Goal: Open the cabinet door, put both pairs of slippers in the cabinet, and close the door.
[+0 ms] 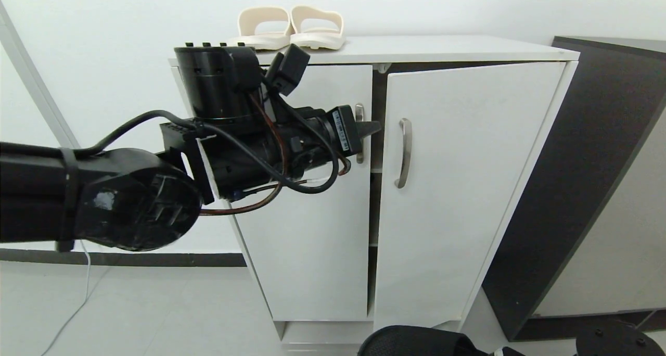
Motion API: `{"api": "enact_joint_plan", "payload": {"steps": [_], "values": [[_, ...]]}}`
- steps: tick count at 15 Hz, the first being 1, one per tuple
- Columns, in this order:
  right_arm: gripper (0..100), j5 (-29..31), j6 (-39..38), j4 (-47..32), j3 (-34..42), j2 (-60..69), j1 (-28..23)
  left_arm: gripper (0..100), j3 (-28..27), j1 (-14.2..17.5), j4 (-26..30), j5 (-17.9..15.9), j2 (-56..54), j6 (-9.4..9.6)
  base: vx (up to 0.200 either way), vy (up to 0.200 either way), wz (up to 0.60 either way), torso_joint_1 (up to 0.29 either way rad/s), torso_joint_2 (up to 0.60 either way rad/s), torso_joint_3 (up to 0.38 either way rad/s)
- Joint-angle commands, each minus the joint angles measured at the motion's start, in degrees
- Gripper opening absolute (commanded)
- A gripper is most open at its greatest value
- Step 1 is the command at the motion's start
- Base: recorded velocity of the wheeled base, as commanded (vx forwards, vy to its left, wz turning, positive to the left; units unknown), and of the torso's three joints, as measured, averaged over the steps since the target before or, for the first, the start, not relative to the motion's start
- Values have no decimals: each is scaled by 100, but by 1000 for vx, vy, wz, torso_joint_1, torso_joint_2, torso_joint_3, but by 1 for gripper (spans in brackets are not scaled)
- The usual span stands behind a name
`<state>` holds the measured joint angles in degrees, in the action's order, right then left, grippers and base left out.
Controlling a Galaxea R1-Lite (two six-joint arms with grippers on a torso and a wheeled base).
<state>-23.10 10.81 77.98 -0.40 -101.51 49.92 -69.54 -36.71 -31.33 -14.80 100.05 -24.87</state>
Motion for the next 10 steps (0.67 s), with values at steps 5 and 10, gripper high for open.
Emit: {"api": "enact_joint_plan", "payload": {"steps": [5,10], "values": [[0,-1,0,-20,40,-132,123,0,-667,14,-14,21,700,-36,0,0,0,0,0,0],[0,-10,0,-29,40,-246,193,0,-974,41,-22,39,946,-282,-80,0,0,1,2,1]]}}
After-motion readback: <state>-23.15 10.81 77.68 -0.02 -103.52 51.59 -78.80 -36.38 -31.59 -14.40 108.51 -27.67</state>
